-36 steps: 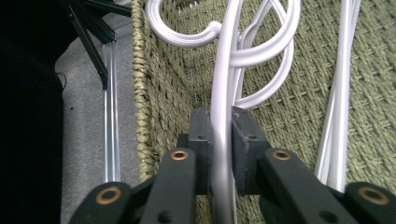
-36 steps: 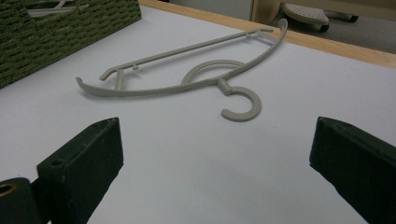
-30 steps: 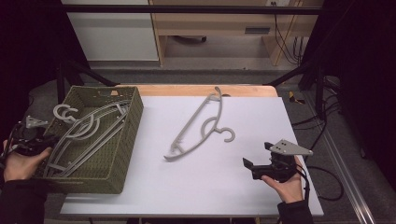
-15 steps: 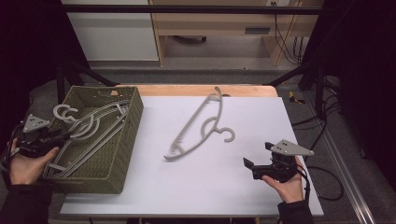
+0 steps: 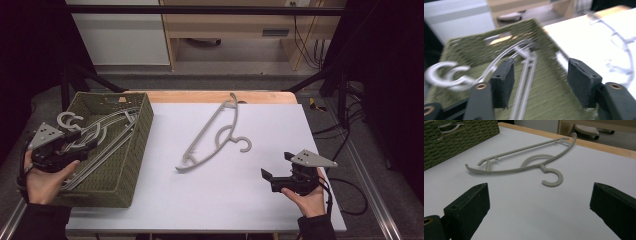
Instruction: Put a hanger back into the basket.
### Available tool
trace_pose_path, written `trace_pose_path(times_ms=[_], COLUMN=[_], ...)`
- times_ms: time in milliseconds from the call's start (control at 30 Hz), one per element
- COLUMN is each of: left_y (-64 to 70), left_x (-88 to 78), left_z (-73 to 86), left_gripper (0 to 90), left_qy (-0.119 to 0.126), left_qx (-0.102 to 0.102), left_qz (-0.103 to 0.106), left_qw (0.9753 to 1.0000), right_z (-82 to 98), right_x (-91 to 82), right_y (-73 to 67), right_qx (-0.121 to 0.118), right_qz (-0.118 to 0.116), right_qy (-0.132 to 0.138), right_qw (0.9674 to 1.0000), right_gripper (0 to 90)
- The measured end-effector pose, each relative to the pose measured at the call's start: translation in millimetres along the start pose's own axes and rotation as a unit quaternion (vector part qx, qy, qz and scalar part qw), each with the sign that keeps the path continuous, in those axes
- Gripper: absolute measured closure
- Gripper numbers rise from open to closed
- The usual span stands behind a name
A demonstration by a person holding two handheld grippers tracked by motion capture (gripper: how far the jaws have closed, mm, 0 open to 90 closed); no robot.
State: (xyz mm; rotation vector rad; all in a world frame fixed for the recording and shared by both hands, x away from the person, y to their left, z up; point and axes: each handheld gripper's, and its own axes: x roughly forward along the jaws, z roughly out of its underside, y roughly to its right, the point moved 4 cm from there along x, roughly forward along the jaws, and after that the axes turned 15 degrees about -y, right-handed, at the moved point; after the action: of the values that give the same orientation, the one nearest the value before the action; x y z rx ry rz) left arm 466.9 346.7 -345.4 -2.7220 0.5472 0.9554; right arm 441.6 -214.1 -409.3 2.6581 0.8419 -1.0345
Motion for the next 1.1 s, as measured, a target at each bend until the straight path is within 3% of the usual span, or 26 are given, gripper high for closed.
trace_pose_path(times_ms=[200, 400, 633, 733, 1100], left_y=[35.0, 67.2, 100.0, 113.3, 154.9], left_x=[4.6, 9.8, 17.8, 22.9, 48.6], left_z=[-4.4, -7.0, -8.4, -8.2, -12.8], left_gripper=[23.4, 12.7, 11.1, 11.1, 13.4], left_qy=[0.023, 0.032, 0.037, 0.035, 0.009], left_qx=[0.017, 0.033, 0.057, 0.067, 0.109], left_qz=[0.041, 0.082, 0.117, 0.139, 0.171], left_qw=[0.9987, 0.9956, 0.9908, 0.9875, 0.9793], right_z=[0.2, 0.4, 1.2, 1.7, 3.0], right_x=[-0.7, -1.7, -2.1, -1.3, -0.1], right_y=[1.1, 1.2, 2.0, 2.0, 1.3], right_qx=[0.006, 0.006, 0.008, 0.007, 0.006], right_qz=[0.001, 0.000, -0.001, 0.000, -0.004], right_qy=[0.003, 0.004, 0.005, 0.006, 0.005], right_qw=[1.0000, 1.0000, 1.0000, 1.0000, 1.0000], right_gripper=[3.2, 3.2, 3.1, 3.1, 3.1])
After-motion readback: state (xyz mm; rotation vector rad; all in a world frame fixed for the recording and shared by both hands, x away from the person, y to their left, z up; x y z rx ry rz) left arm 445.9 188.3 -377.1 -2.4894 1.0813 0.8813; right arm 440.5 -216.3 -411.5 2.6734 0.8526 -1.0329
